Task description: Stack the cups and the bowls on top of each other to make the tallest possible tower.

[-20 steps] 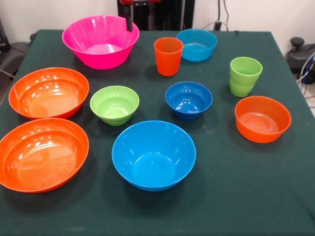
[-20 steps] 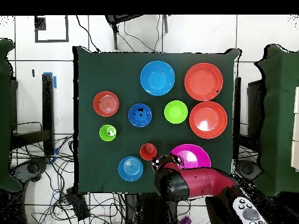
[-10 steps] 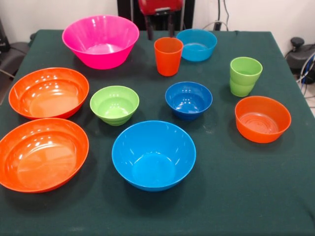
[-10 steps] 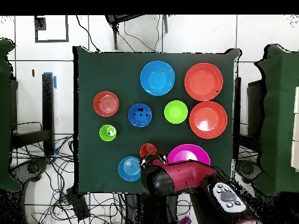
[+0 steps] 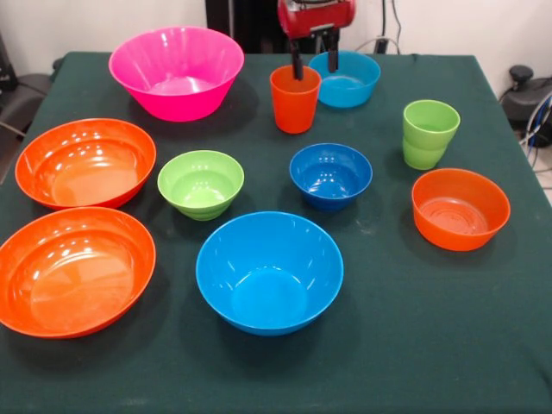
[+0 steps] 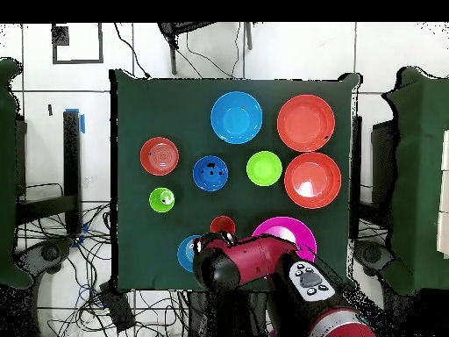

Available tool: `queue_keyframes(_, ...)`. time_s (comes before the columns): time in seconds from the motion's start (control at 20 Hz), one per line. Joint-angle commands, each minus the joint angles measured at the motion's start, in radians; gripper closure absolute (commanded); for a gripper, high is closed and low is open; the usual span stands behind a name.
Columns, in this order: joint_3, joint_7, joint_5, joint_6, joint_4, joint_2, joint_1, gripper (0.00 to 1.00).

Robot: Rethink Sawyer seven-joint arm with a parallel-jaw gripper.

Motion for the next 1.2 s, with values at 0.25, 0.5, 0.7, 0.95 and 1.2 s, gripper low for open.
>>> queue_keyframes(0.25,0.101,-0.041,-0.058,0.063,-0.071,-0.008,-0.141,0.00)
queue_keyframes(0.5,0.153,-0.102,-0.061,0.124,-0.090,-0.012,-0.214,0.00)
queue_keyframes(0.7,0.177,-0.114,-0.071,0.138,-0.098,-0.005,-0.245,0.00)
queue_keyframes(0.95,0.166,-0.088,-0.101,0.112,-0.108,0.023,-0.242,0.00)
queue_keyframes(1.2,0.161,-0.069,-0.118,0.099,-0.118,0.040,-0.249,0.00)
